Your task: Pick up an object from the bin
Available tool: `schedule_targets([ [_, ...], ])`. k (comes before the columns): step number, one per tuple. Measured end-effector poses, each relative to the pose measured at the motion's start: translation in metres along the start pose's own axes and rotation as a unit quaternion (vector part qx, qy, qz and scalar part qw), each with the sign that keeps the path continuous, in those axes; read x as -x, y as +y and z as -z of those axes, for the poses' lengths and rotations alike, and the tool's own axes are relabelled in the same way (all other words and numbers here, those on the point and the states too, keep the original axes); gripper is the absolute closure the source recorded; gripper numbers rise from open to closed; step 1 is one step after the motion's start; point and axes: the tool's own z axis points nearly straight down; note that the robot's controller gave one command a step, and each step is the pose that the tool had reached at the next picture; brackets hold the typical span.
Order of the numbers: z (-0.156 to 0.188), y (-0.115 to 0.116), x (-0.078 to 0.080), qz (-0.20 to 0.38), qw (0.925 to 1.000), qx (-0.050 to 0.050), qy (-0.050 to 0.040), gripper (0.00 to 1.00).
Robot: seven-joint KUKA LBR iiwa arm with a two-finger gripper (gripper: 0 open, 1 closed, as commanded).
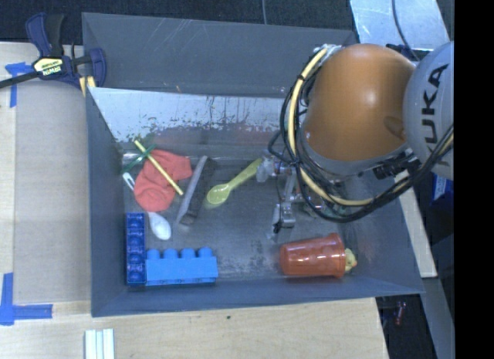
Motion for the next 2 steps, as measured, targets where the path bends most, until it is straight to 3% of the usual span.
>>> schedule_targets([
  [1,0.003,-0.001,0.002,-0.001,1.0,0.0,-0.0038,0.0],
  [2,-0.061,-0.085,0.032,0.054,0.9985,0.0,-0.0055,0.0],
])
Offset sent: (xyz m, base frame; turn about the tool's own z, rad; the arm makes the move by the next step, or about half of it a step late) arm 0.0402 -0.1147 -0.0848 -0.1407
